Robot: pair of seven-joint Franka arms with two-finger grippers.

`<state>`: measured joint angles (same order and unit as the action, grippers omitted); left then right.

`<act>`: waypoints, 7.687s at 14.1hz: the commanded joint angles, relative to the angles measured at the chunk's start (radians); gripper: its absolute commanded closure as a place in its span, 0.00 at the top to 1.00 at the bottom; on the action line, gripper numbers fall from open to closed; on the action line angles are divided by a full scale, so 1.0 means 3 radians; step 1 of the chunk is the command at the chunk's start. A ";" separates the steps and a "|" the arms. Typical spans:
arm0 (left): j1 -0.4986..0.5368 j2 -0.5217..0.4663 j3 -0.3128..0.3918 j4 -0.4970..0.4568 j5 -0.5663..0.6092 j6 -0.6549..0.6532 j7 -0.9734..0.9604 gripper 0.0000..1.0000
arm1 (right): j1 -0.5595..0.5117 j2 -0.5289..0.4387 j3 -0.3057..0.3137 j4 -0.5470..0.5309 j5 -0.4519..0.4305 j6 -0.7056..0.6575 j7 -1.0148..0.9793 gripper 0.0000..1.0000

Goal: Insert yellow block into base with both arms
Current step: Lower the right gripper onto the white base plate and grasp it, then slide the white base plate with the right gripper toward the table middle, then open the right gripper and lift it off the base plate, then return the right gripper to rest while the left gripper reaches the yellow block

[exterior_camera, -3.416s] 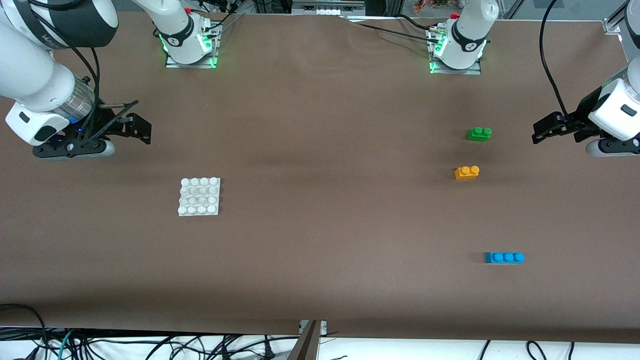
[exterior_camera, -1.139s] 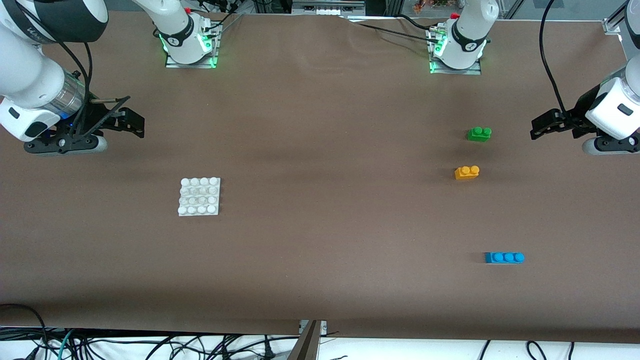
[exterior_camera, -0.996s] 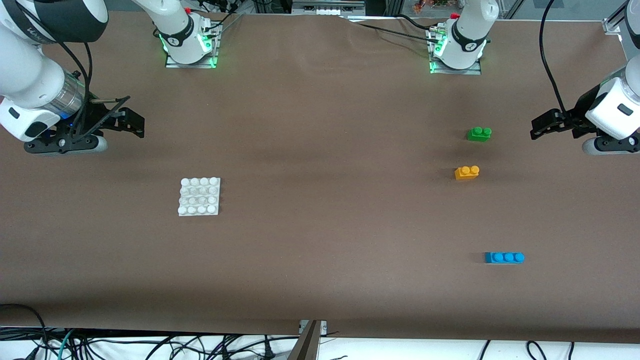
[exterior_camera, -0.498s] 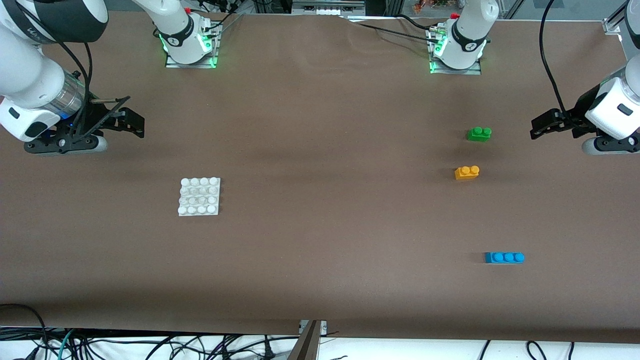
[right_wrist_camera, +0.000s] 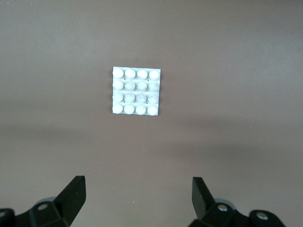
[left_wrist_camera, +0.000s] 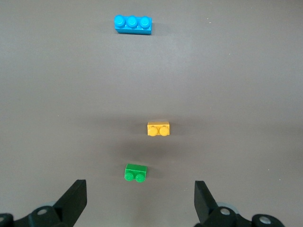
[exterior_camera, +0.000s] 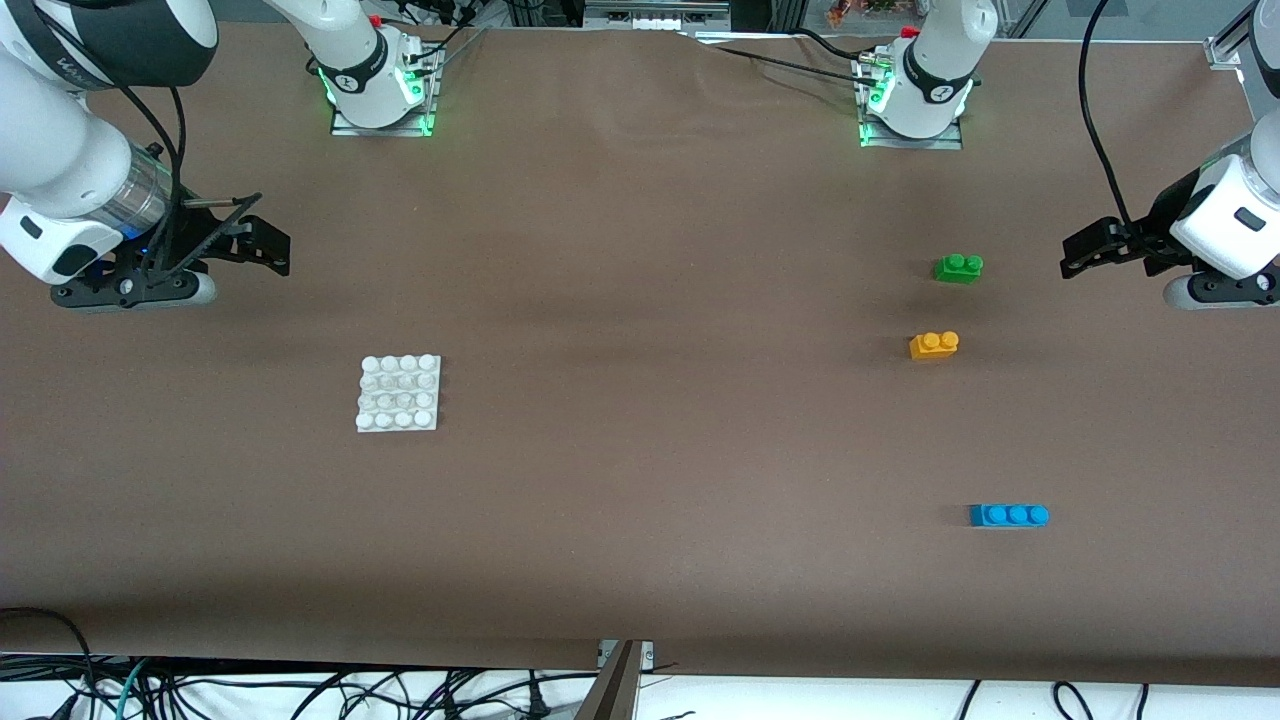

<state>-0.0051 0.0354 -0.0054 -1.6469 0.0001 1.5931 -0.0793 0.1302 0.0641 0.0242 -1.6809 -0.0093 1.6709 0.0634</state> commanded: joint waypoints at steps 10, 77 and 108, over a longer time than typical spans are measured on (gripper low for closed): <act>0.0007 0.0015 -0.0008 0.0075 -0.0067 -0.0084 0.0060 1.00 | -0.0183 0.0593 0.0022 -0.1182 0.0026 0.2179 0.0008 0.99; 0.0027 0.0051 0.0008 0.0075 -0.0072 -0.0095 0.0065 1.00 | 0.1178 0.1644 0.0339 0.0403 0.0246 0.2098 0.1836 0.98; 0.0109 0.0741 -0.0207 -0.2349 -0.0077 0.3331 0.0147 1.00 | -0.0189 0.0011 0.0328 0.0014 0.0051 0.0009 0.0290 0.99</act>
<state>0.0361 0.2642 -0.0581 -2.3423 -0.0079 2.5751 -0.0020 0.0844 0.0869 0.1132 -1.6717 0.0196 1.6793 0.1558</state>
